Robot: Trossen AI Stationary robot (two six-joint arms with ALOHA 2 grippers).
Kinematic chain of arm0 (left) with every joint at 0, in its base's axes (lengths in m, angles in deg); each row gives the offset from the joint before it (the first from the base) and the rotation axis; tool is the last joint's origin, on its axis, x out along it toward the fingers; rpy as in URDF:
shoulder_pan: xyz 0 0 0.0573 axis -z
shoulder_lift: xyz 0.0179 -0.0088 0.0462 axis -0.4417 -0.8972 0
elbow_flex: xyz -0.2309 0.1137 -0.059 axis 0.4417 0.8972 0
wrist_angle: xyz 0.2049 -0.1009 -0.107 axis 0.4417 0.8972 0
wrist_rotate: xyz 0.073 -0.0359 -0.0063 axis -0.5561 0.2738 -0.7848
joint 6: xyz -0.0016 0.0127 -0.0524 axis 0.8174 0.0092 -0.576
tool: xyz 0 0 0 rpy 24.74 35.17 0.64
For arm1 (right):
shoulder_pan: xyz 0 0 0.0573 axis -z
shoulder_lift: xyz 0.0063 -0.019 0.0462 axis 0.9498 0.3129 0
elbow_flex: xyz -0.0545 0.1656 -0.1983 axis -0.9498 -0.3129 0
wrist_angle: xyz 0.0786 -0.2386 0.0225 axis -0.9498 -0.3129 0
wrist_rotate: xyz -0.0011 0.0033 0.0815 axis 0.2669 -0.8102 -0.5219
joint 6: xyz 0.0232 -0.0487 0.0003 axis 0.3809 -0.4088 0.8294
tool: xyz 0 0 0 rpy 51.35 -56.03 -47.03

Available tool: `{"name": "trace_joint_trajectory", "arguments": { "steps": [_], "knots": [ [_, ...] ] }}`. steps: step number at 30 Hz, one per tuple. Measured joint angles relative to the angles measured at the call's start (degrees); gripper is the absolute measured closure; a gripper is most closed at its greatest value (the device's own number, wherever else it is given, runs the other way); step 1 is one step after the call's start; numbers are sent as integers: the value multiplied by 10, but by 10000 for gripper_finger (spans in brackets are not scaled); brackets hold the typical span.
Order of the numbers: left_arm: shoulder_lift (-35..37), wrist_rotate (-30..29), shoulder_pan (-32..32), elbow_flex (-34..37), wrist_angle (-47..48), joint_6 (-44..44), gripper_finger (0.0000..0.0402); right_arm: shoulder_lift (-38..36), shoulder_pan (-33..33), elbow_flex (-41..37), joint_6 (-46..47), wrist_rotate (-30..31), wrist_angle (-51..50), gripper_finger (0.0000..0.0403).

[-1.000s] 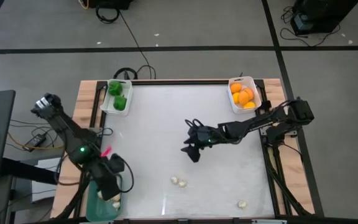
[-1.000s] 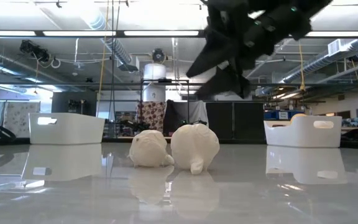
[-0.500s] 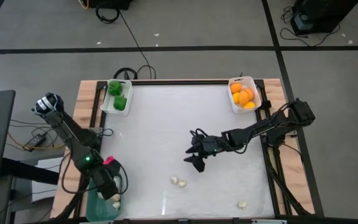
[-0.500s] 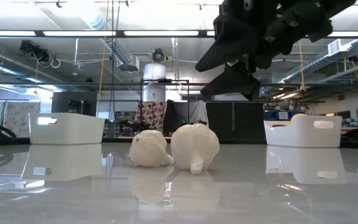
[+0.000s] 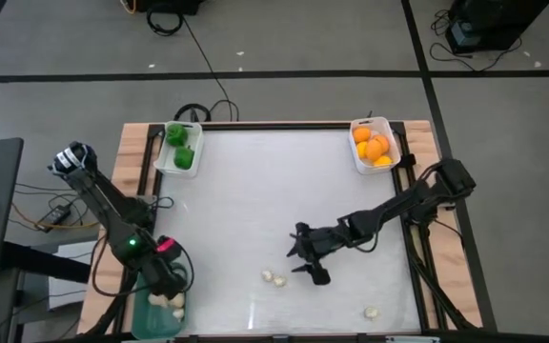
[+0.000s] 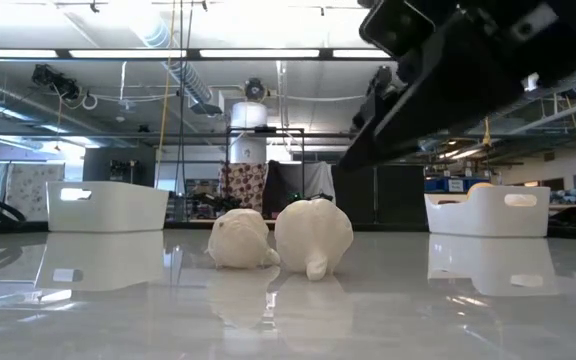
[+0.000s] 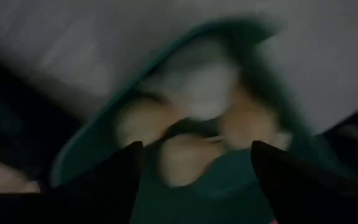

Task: Sort produce into baskets
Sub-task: Put the white garlic into the green bin

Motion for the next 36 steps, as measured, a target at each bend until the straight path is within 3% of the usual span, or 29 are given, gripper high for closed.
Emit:
{"name": "trace_joint_trajectory", "arguments": {
  "steps": [4,7,11,14,18,25,36],
  "knots": [
    [0,-94,0,-54,11,-2,112,38,-8,1,-25,-19,36,158],
    [0,-200,1,-88,6,12,123,63,-13,1,-61,-30,69,154],
    [0,-380,1,-94,-53,88,133,106,-14,6,-82,-48,113,156],
    [-5,-461,-4,-94,-96,158,135,135,-14,22,-84,-48,113,157],
    [-13,-486,-21,-93,-129,212,135,161,-14,49,-87,-59,116,157],
    [-26,-488,-33,-93,-133,217,135,166,-9,59,-88,-73,120,165],
    [-75,-502,-65,-92,-159,273,135,166,12,59,-54,-95,137,272]
  ]
}}
